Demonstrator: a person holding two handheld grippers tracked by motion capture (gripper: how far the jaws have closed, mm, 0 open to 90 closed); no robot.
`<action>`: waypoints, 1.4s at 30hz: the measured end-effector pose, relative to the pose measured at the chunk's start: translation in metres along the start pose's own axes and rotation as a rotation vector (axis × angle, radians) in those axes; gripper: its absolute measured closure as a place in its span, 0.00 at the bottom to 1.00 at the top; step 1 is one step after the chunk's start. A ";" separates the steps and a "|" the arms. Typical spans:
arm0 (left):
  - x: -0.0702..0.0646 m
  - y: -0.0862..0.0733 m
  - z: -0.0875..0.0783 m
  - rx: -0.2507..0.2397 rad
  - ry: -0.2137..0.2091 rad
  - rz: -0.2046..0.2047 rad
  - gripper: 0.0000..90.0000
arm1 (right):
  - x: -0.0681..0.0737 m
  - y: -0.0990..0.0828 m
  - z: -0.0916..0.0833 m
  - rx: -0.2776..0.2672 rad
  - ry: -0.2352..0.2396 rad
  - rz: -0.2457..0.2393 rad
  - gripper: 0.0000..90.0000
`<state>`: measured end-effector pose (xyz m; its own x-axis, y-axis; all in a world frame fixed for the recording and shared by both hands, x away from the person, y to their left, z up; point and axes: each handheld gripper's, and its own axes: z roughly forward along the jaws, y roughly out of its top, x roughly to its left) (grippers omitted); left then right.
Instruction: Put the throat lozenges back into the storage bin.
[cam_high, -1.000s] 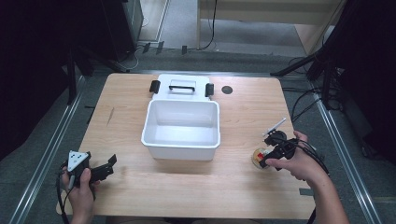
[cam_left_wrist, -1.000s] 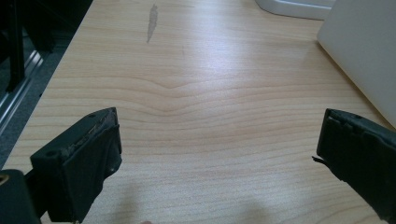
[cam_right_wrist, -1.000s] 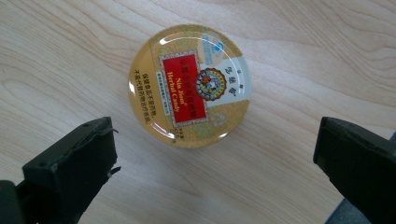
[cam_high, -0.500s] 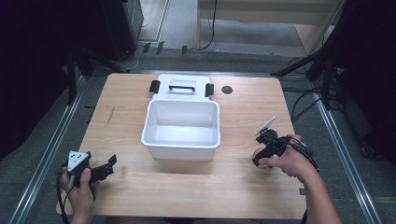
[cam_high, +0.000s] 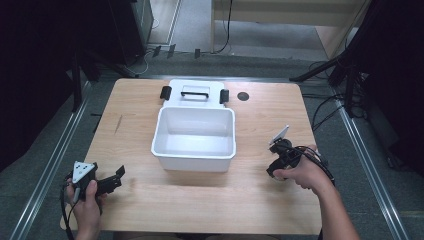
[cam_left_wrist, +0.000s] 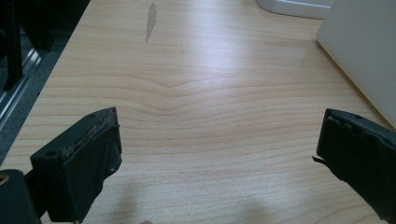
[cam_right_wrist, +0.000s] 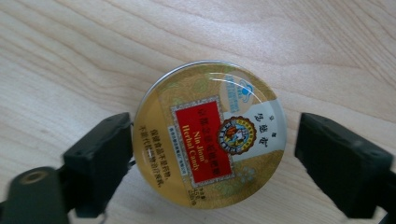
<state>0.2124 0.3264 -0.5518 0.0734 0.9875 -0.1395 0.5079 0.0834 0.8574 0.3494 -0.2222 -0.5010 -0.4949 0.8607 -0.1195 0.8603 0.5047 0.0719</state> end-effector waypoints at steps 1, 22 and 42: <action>0.000 0.000 0.000 -0.001 0.000 0.000 0.00 | 0.000 0.000 0.001 0.005 0.001 0.002 0.15; 0.000 0.000 0.000 0.005 -0.006 0.001 0.00 | 0.000 0.005 -0.019 -0.042 0.046 -0.030 0.23; 0.000 0.000 0.000 0.000 -0.008 0.002 0.00 | 0.005 0.025 -0.059 -0.107 0.053 -0.185 0.23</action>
<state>0.2124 0.3266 -0.5518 0.0813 0.9866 -0.1417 0.5081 0.0813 0.8574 0.3610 -0.2014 -0.4415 -0.6513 0.7537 -0.0883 0.7379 0.6561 0.1583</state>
